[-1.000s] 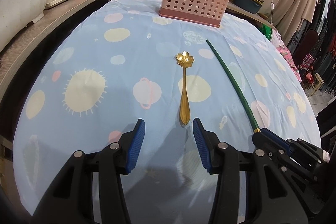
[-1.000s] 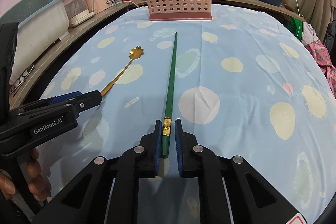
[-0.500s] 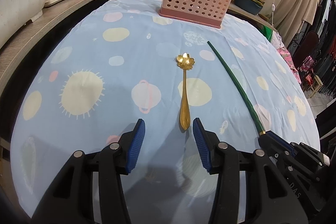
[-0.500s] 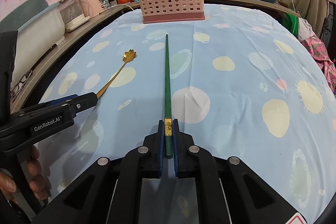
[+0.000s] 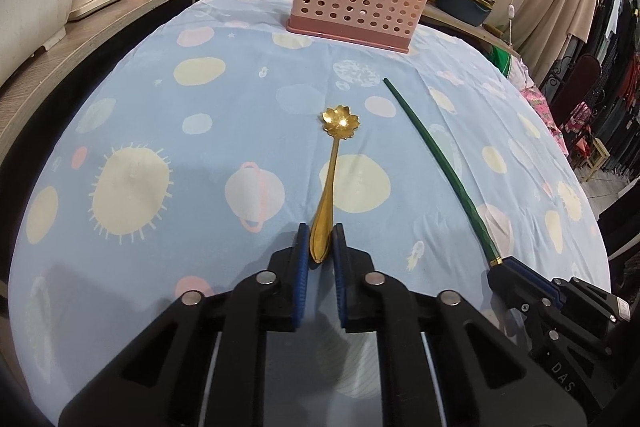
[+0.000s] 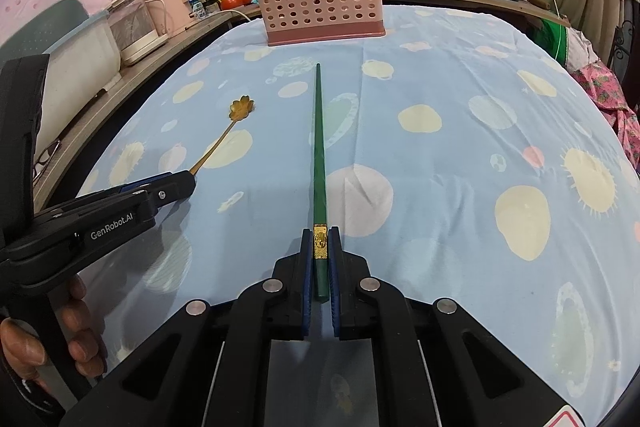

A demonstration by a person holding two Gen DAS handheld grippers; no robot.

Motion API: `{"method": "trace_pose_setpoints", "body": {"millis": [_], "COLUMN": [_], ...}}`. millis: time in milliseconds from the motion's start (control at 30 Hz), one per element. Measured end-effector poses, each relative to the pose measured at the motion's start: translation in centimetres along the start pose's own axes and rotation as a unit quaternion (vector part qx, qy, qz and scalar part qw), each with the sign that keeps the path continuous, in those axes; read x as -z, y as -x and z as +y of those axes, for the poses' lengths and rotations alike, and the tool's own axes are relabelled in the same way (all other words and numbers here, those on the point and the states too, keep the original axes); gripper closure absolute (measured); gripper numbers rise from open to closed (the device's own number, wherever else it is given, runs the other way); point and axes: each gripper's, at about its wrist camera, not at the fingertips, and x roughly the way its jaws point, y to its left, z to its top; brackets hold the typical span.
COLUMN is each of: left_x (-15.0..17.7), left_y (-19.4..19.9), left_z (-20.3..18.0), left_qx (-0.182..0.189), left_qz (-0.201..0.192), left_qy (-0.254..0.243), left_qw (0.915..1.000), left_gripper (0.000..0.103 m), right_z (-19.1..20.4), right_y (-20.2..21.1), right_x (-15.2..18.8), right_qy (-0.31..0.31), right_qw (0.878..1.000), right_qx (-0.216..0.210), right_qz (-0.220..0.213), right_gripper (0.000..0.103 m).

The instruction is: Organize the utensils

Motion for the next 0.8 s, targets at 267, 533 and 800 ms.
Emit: {"method": "trace_pose_setpoints", "body": {"millis": [267, 533, 800], "left_x": [-0.2, -1.7, -3.3], "left_y": [1.4, 4.5, 6.1], "left_z": [0.2, 0.5, 0.3], "left_qx": [0.013, 0.018, 0.025], "left_qz": [-0.004, -0.037, -0.056], "left_qy": [0.011, 0.024, 0.018], "left_qw": [0.9999, 0.9989, 0.998], "left_gripper": [0.093, 0.093, 0.093], "right_z": [-0.1, -0.1, -0.5], "right_y": [0.4, 2.7, 5.8], "right_x": [-0.1, -1.1, -3.0], "right_qy": [-0.001, -0.008, -0.023], "right_qw": [1.0, 0.999, 0.997], "right_qx": [-0.002, -0.013, -0.027], "right_qz": [-0.004, -0.031, -0.075], "right_gripper": [0.096, 0.096, 0.096]}}
